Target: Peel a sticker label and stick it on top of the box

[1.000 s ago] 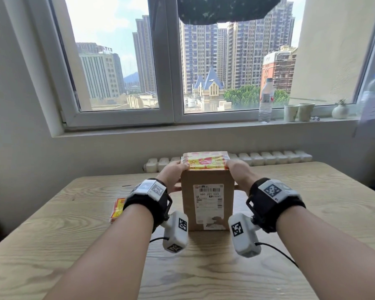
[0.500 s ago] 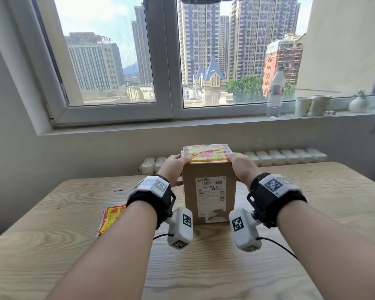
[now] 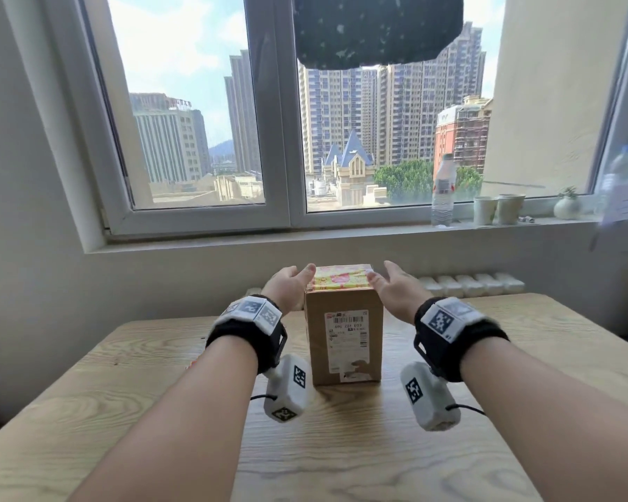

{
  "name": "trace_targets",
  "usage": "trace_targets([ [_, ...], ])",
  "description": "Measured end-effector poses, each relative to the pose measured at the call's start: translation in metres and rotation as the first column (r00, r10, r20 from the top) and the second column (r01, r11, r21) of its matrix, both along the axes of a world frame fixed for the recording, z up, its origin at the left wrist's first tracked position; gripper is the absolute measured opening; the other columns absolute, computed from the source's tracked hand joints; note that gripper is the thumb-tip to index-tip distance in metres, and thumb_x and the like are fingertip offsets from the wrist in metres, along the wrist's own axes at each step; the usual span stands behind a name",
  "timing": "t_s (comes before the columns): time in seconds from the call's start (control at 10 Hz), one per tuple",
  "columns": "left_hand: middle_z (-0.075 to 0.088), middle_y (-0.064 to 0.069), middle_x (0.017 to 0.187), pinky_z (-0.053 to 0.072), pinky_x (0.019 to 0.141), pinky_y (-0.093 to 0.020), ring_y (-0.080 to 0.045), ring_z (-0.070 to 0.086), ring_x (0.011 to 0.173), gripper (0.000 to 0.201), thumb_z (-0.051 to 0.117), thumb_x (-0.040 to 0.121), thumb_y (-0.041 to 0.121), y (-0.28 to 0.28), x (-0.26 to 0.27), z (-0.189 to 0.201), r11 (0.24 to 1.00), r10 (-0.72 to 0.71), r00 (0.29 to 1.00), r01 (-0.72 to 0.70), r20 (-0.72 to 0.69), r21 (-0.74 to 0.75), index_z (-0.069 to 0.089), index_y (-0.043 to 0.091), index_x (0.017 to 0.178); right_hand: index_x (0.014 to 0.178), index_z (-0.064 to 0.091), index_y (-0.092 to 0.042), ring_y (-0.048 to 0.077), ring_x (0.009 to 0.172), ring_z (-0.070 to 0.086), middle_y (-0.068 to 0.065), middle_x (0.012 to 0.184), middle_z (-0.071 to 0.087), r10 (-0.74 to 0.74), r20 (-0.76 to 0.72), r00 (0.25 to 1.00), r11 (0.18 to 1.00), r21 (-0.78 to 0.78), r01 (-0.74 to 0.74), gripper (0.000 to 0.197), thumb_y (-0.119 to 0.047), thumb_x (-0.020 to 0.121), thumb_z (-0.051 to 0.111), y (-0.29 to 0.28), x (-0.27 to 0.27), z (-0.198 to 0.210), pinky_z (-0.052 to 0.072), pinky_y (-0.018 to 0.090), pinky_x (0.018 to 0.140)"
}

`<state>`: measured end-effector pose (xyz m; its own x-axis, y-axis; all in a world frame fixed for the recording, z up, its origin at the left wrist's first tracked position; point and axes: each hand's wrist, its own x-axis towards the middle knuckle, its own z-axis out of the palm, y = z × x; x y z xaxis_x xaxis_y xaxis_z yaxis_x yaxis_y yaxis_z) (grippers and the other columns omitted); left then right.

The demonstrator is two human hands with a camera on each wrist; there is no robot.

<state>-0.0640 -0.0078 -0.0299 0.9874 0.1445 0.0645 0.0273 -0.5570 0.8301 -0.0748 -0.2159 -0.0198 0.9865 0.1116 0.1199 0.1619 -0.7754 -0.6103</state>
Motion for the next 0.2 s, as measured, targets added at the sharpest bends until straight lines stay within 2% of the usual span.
trace_targets([
  [0.1,0.040,-0.013,0.152,0.027,0.116,-0.044,-0.029,0.037,0.140,0.078,0.027,0.091,0.060,-0.015,-0.040,0.029,0.986,-0.020,1.000,0.022,-0.014,0.167,0.036,0.005,0.146,0.148,0.026,-0.010,0.027,0.142,0.033,0.009,0.155,0.033,0.041,0.044,0.998,0.991,-0.131,-0.035,0.060,-0.044,0.099,0.028,-0.005,-0.026,0.021,0.027,0.038,0.112],
  [0.2,0.041,-0.014,0.150,0.028,0.115,-0.039,-0.029,0.039,0.138,0.069,0.024,0.097,0.051,-0.024,-0.061,0.047,0.979,-0.014,1.000,0.019,-0.022,0.203,0.038,0.002,0.144,0.145,0.034,-0.010,0.027,0.138,0.038,0.010,0.152,0.038,0.034,0.065,0.997,0.980,-0.197,-0.020,0.057,-0.043,0.099,0.030,-0.008,-0.044,0.037,0.031,0.039,0.110],
])
